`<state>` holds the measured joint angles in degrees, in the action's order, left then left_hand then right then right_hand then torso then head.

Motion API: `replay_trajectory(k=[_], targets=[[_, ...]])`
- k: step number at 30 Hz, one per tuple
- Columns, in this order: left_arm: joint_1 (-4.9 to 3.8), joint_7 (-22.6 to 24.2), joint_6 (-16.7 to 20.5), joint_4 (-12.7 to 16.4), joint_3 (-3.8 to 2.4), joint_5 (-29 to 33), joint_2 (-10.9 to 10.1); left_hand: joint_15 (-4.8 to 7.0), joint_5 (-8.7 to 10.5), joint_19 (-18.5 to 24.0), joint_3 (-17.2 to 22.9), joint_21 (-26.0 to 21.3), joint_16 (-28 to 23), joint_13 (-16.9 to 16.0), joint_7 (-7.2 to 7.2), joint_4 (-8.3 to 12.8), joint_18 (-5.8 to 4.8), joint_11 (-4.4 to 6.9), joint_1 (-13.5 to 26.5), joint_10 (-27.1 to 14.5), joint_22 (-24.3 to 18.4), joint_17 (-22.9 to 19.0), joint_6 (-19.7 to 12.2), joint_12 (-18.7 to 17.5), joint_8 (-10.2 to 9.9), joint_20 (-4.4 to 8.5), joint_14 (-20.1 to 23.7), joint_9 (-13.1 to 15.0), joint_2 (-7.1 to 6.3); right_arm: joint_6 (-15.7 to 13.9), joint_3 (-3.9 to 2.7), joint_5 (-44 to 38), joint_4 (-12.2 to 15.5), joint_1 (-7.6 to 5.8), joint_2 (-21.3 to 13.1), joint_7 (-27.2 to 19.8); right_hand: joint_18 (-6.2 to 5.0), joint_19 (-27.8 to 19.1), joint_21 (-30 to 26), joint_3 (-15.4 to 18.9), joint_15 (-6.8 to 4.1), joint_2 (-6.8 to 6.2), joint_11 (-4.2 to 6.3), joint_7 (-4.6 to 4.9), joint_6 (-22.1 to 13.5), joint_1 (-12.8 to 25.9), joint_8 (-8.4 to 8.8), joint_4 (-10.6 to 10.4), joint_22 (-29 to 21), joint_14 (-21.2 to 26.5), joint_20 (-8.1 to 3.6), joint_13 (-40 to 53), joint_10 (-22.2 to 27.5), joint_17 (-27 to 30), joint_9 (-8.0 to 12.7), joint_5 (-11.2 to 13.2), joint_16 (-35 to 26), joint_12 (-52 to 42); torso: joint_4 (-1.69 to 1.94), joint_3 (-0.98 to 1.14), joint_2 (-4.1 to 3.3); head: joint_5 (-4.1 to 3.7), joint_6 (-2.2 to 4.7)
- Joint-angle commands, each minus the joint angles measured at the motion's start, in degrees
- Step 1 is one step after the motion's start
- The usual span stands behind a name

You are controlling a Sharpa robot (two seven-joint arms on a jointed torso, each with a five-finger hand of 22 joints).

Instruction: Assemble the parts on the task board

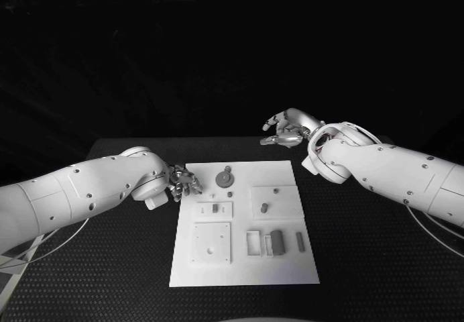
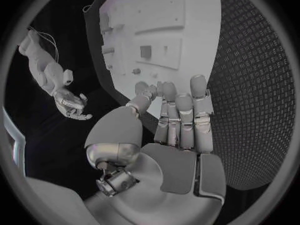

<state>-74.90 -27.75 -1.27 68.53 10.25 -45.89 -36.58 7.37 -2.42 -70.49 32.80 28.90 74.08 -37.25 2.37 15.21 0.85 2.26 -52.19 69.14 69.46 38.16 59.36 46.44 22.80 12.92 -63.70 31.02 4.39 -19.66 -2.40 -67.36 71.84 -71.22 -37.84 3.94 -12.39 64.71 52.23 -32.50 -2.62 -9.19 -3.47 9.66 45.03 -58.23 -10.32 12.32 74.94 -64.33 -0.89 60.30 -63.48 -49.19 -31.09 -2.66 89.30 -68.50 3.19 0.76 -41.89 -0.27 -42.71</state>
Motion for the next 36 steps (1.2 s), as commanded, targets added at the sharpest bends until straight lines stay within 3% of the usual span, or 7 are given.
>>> replay_trajectory(k=[1,11,16,26,36], targets=[[-0.06,-1.10,1.50,2.66,0.00,1.30,-1.03,1.41,-0.35,-1.57,0.03,0.54,0.62,-0.25,0.81,-0.59,0.83,0.79,0.33,1.40,0.29,0.21,2.02,0.57,1.04,0.80,-2.05,4.27,-0.31,0.73,-0.03,0.02,-0.13,0.03,-0.04,-0.24,-2.61,0.01,-0.34,0.24,-0.03,0.59,-0.06,0.42,0.15,0.05,-0.23,0.00,0.84,0.44,-0.25,-0.08,0.35,0.10,0.06,-0.17,-0.21,-0.26,-0.07,-0.01,-0.06,0.16,0.07],[0.08,-2.09,2.82,7.44,0.54,-2.32,-3.19,2.22,-0.35,-3.09,0.12,1.57,1.94,-1.11,0.14,-0.95,1.01,1.50,0.44,2.79,1.23,0.78,3.21,1.64,1.18,1.47,-3.44,4.71,-0.93,0.87,-0.02,0.04,-0.25,0.03,-0.24,-0.21,-2.61,0.00,-0.35,0.24,-0.03,0.57,-0.06,0.42,0.14,0.03,-0.23,0.02,0.85,0.45,-0.25,-0.09,0.36,0.10,0.07,-0.17,-0.21,-0.26,-0.12,-0.02,-0.14,0.22,-0.02],[0.09,-2.92,3.78,8.82,1.75,-6.64,-3.78,2.67,-0.35,-4.09,-0.10,2.30,2.92,-1.80,-0.30,-1.36,1.09,1.95,0.85,3.67,1.87,1.21,4.18,2.52,1.47,1.86,-4.29,5.08,-1.30,0.91,-0.02,0.04,-0.25,0.03,-0.22,-0.20,-2.61,0.00,-0.35,0.24,-0.03,0.57,-0.06,0.42,0.14,0.02,-0.23,0.03,0.85,0.46,-0.25,-0.10,0.36,0.10,0.07,-0.17,-0.21,-0.27,-0.07,-0.04,-0.09,0.22,-0.28],[0.11,-3.53,3.40,9.26,3.05,-6.63,-3.48,3.06,-0.34,-4.68,-0.05,2.81,3.67,-2.44,-0.65,-1.79,1.15,2.31,1.05,4.10,2.47,1.55,4.69,3.20,1.57,2.19,-4.76,5.39,-1.68,0.94,-0.02,0.04,-0.31,0.16,-0.22,-0.22,-2.61,-0.02,-0.36,0.23,-0.02,0.58,-0.06,0.43,0.11,-0.01,-0.23,0.04,0.85,0.48,-0.25,-0.11,0.38,0.11,0.08,-0.17,-0.22,-0.27,-0.09,-0.06,-0.12,0.28,-0.42],[0.44,-3.40,2.76,8.73,3.34,-6.63,-2.79,3.33,-0.34,-5.13,-0.38,3.19,4.27,-2.99,-0.96,-2.41,1.08,2.61,1.60,4.45,2.95,1.83,5.39,3.76,1.83,2.33,-5.10,5.73,-2.20,1.00,-0.02,0.04,-0.31,0.21,-0.22,-0.25,-2.61,-0.02,-0.37,0.24,-0.02,0.58,-0.07,0.43,0.11,0.02,-0.23,0.02,0.85,0.49,-0.24,-0.13,0.40,0.11,0.08,-0.17,-0.22,-0.27,-0.18,-0.07,-0.18,0.17,-0.62]])
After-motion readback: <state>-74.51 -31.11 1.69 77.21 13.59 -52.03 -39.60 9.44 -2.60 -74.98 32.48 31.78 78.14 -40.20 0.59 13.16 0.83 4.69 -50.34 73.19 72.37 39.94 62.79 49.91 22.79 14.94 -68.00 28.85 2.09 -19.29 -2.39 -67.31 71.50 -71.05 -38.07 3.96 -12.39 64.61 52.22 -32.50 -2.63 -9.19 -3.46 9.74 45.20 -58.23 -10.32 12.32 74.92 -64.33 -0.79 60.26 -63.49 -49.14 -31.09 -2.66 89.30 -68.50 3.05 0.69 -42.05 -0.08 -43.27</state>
